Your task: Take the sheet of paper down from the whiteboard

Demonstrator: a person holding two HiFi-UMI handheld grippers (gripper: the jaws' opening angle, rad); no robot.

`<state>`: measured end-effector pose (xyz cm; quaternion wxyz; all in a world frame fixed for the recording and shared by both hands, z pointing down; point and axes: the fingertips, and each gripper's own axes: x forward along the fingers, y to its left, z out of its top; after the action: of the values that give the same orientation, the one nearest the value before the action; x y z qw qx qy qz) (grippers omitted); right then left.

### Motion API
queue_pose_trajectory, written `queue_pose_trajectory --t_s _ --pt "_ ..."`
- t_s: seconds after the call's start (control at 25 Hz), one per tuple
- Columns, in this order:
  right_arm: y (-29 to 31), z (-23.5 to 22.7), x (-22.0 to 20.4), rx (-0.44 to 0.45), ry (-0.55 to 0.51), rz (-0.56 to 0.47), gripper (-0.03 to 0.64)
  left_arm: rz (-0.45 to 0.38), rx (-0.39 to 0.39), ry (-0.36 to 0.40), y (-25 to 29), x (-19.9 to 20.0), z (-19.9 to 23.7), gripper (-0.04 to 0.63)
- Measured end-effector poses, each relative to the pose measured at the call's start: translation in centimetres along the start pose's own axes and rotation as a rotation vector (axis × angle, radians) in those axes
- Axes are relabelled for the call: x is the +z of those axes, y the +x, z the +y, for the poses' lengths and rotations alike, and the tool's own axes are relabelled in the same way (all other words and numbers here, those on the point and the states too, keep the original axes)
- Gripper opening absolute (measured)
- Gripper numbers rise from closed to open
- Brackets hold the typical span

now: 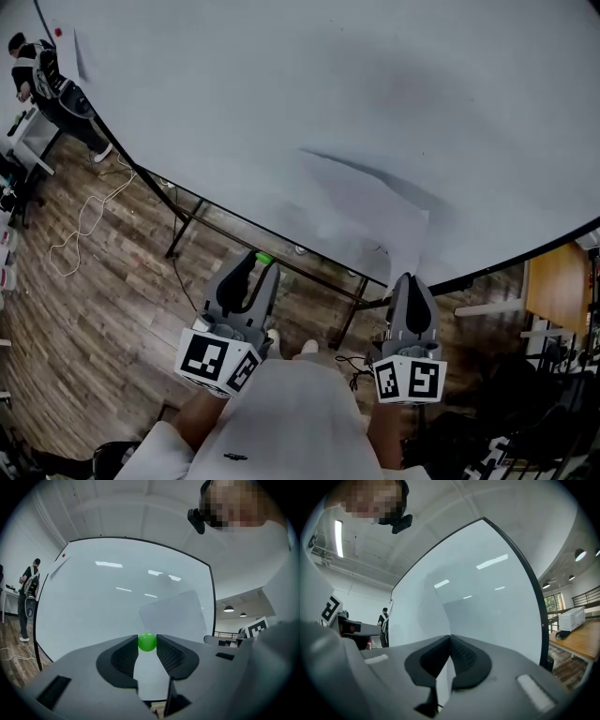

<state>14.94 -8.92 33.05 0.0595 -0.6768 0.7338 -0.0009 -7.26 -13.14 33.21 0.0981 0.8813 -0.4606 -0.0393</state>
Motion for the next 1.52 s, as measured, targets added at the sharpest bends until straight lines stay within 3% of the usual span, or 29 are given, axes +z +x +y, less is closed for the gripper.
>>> queue_pose_trajectory --t_s 0.52,1.52 --pt "-1.3 -0.1 -0.1 -0.030 0.014 -0.009 0.011 0.013 0.004 0.016 -1.8 -0.9 0.9 0.124" --pt "-0.2 -0.9 -1.1 -0.016 0.043 0.012 0.011 0.044 -0.012 0.005 -0.3 -2.2 0.0 0.124"
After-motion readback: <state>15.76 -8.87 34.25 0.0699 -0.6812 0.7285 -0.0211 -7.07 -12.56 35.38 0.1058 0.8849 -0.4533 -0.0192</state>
